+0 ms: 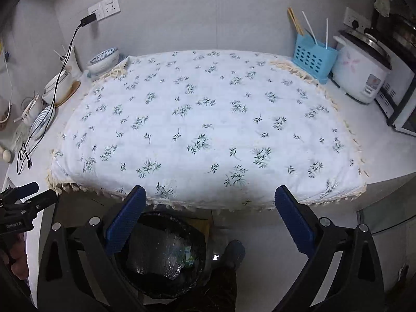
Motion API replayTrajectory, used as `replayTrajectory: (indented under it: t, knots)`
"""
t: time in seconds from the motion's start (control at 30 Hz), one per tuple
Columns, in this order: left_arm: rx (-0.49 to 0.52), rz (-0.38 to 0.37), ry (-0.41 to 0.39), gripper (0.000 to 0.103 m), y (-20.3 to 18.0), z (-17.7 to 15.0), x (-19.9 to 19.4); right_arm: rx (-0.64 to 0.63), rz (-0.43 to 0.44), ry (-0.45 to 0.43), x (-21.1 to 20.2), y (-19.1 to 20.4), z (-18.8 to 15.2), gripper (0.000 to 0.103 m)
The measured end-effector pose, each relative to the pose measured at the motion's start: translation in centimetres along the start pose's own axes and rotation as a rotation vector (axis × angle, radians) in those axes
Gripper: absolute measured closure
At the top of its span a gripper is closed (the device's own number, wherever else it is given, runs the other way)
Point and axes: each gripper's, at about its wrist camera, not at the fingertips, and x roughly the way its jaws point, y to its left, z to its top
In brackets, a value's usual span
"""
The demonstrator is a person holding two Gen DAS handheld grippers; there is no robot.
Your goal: Collect trash
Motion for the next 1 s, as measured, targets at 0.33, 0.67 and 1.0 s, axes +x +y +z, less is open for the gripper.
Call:
replayTrajectory:
  t: [0.33,0.67,1.0]
  knots:
    - [0.042,0.028,-0.031,0.006,-1.5,3.0,-2.9,0.015,-0.032,0.008,-2.2,-0.8,0.9,0.008]
    - [0.065,0.021,-0.041,0.006,-2.0,3.5,-3.1,0.038,-0.033,0.024,-2.2,-1.2,0.9,0.008]
    - [0.074,0.01,-0.041,0.006,-2.1,3.6,-3.0,0.048,-0.031,0.035,-2.2,-1.2,1.1,0.008]
